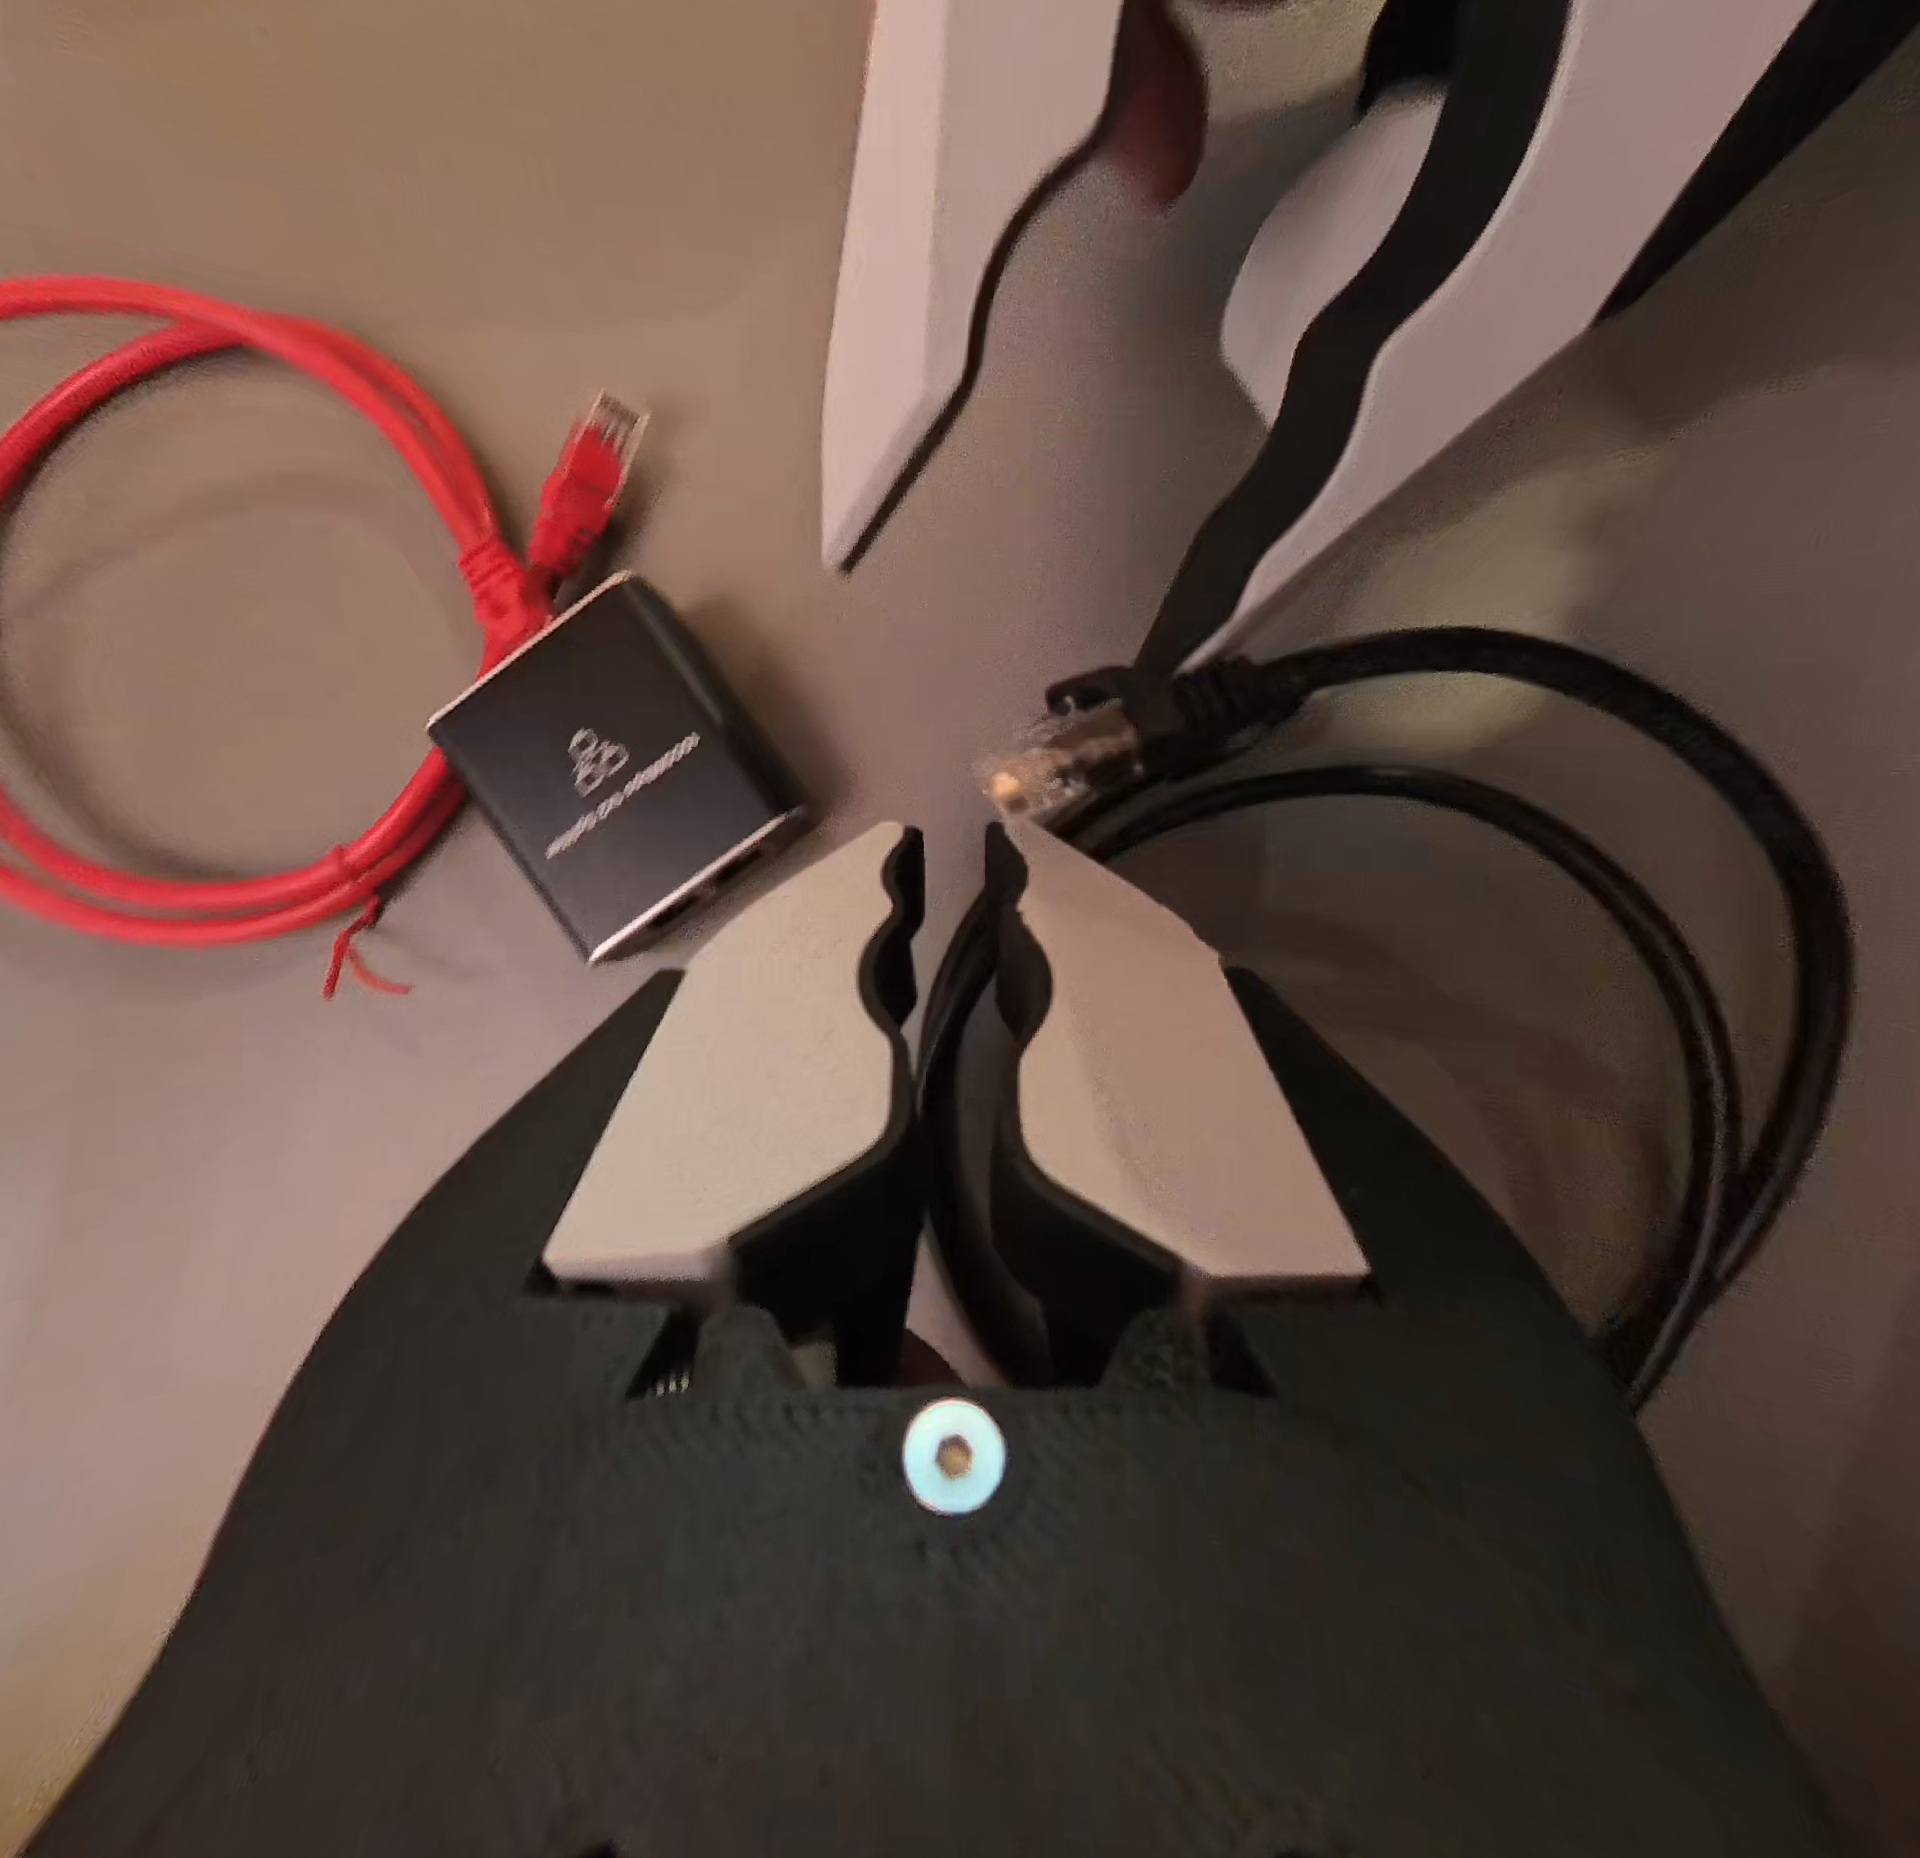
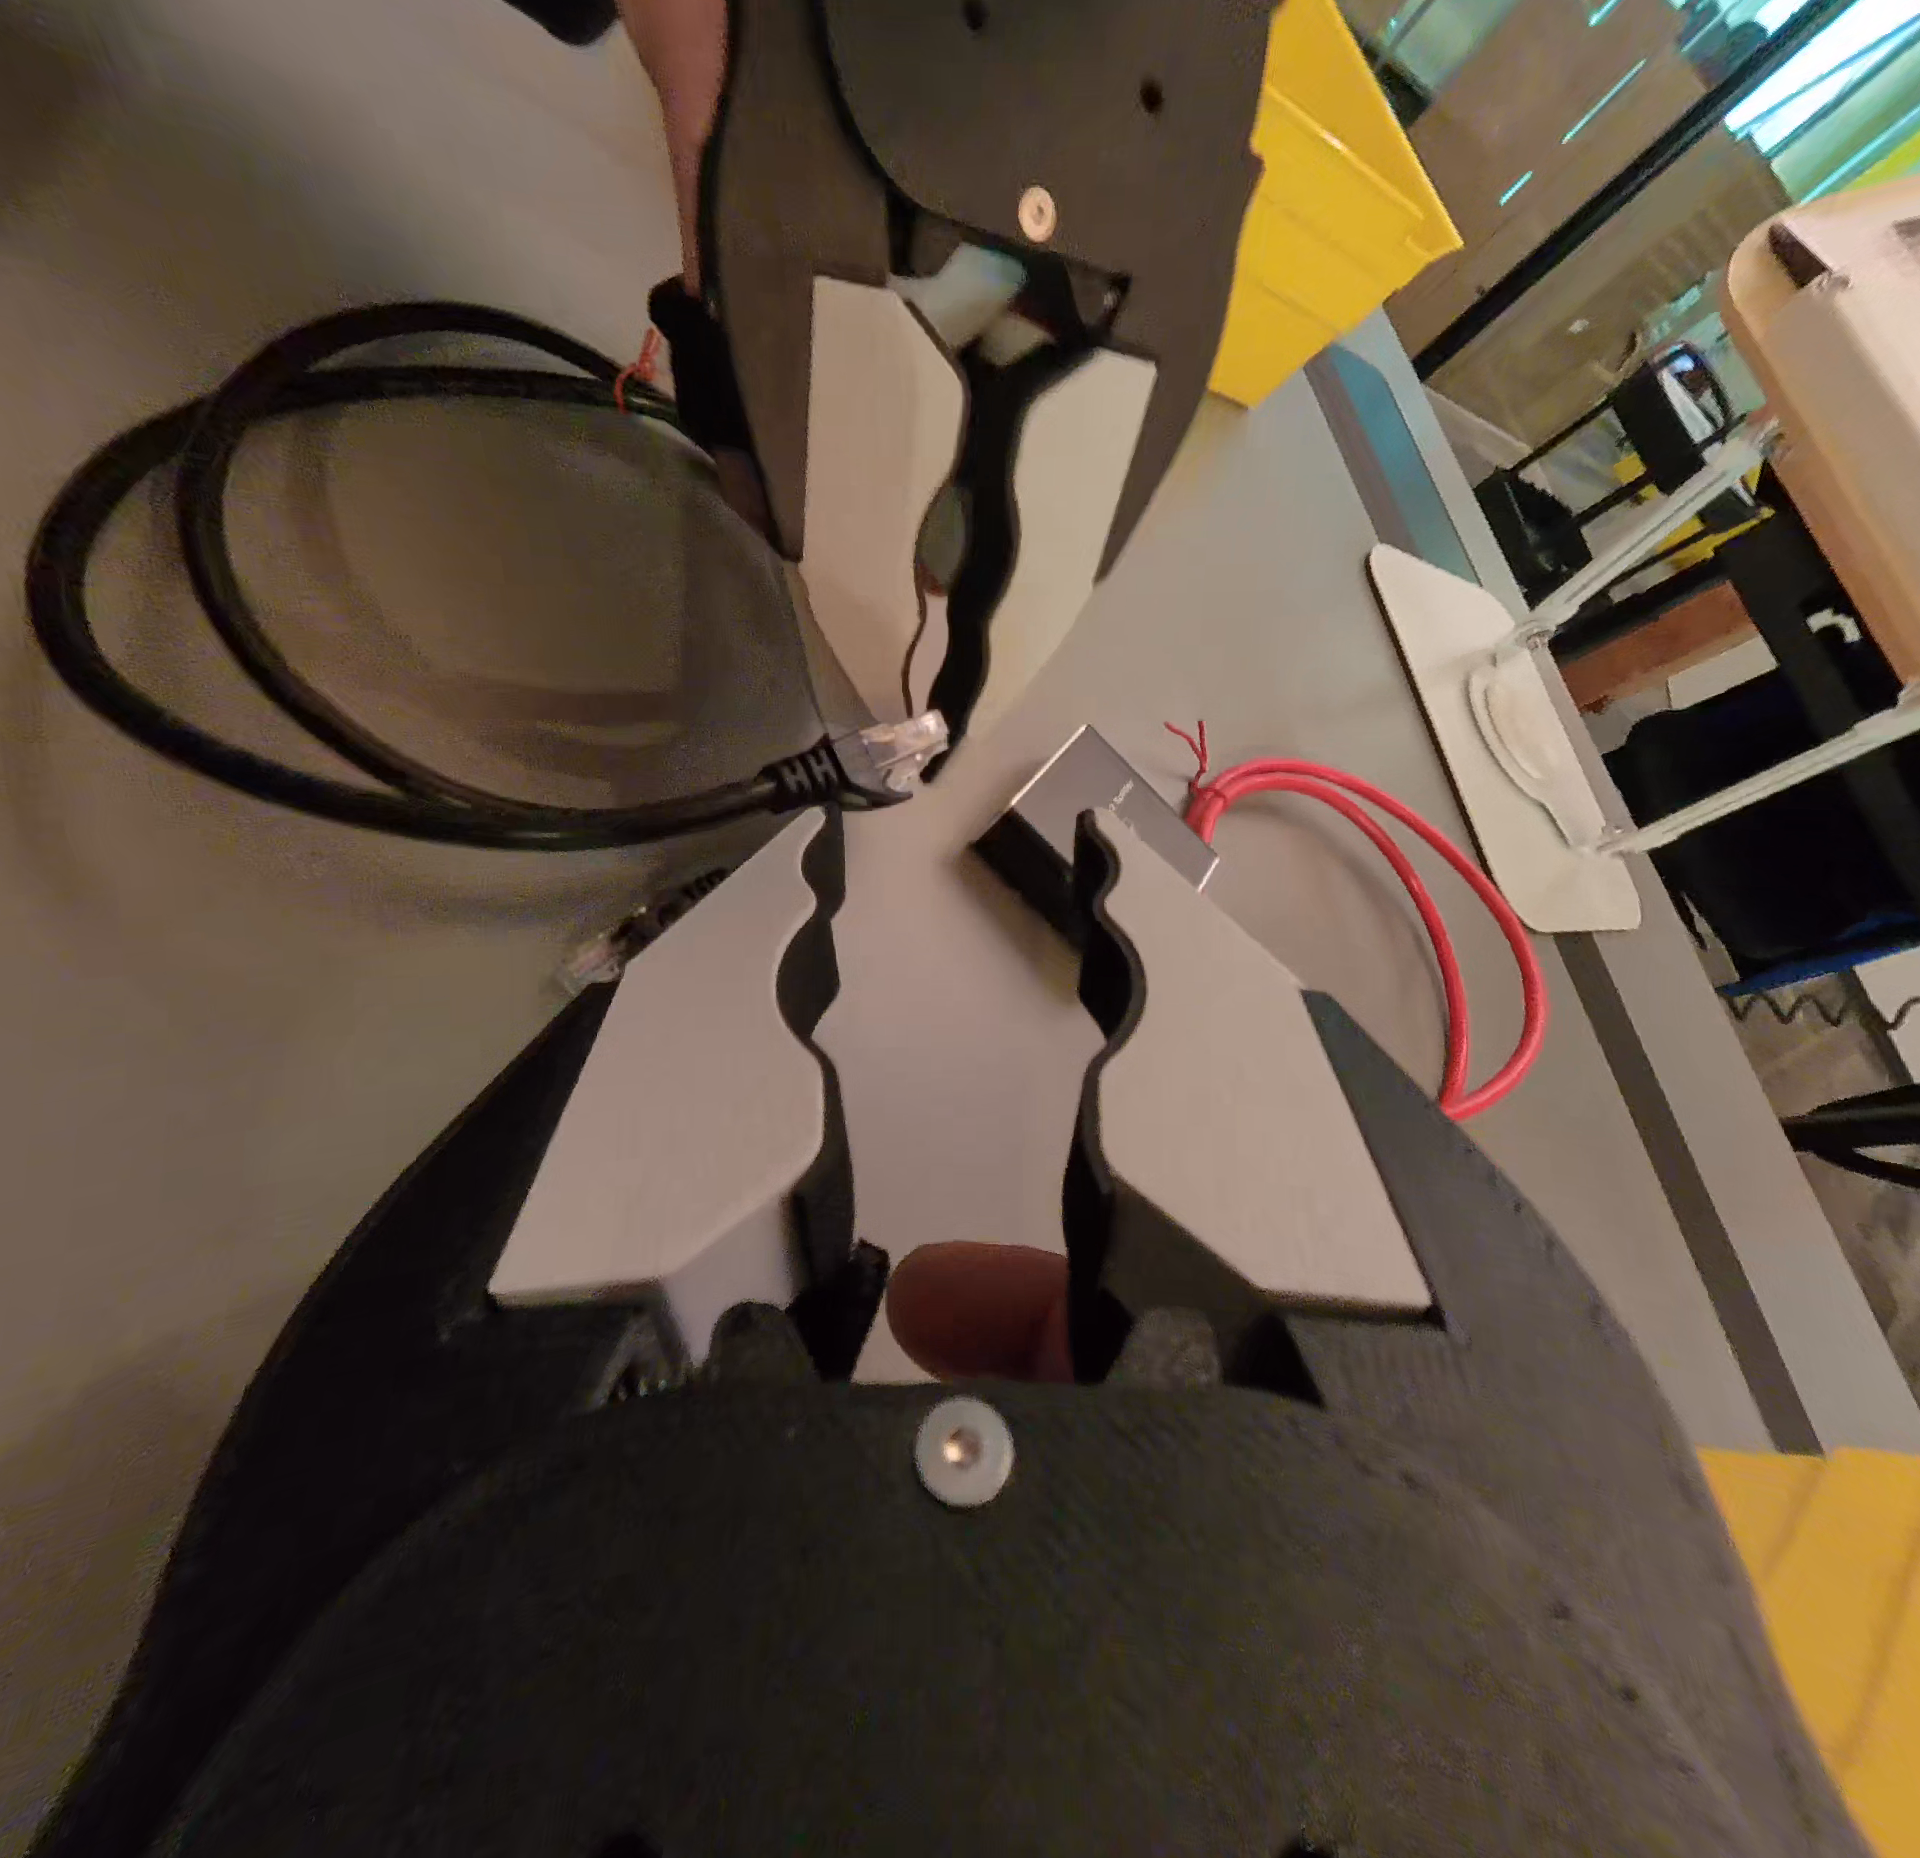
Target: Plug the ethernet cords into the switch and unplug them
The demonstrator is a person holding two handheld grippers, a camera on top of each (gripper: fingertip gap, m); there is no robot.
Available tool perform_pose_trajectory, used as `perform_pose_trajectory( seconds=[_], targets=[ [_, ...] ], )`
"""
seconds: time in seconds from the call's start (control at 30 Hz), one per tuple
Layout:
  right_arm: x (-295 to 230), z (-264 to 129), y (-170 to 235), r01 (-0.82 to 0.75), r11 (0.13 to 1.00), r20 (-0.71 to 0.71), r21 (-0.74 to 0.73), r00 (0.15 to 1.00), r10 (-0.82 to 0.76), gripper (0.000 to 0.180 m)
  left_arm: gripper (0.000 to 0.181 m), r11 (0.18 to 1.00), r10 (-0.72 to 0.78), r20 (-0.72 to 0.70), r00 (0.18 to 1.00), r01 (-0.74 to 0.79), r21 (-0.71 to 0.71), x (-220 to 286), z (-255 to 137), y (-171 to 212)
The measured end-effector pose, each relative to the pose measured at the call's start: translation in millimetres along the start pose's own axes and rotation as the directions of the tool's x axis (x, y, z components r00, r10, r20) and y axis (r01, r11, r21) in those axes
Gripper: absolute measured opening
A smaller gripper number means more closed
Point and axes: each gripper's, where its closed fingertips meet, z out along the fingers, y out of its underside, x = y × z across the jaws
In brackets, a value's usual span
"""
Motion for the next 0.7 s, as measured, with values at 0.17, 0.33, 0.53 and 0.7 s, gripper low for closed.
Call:
perform_pose_trajectory(
  seconds=[0.17, 0.33, 0.53, 0.7],
  targets=[
    [-5.1, 1.7, 4.9, -0.073, 0.997, 0.055, -0.009, 0.996, 0.074, 0.039, 0.011, 1.0, -0.019, 0.036, 0.999, 0.018, 0.009, 1.7, -1.6, 5.2],
    [-7.3, 4.6, 13.3, -0.063, 0.996, 0.055, -0.059, 0.996, 0.066, 0.033, 0.013, 0.998, -0.012, 0.09, 0.996, 0.017, -0.058, -3.3, -2.3, 16.8],
    [-8.1, 4.7, 20.1, -0.121, 0.989, 0.081, -0.08, 0.989, 0.128, 0.029, 0.024, 0.993, 0.059, 0.104, 0.993, -0.047, -0.111, 0.8, 4.4, 27.9],
    [-15.1, 5.1, 21.9, -0.127, 0.988, 0.118, -0.092, 0.983, 0.138, 0.027, 0.014, 0.998, 0.018, 0.081, 0.997, -0.013, -0.06, 1.7, 9.9, 22.8]
  ],
)
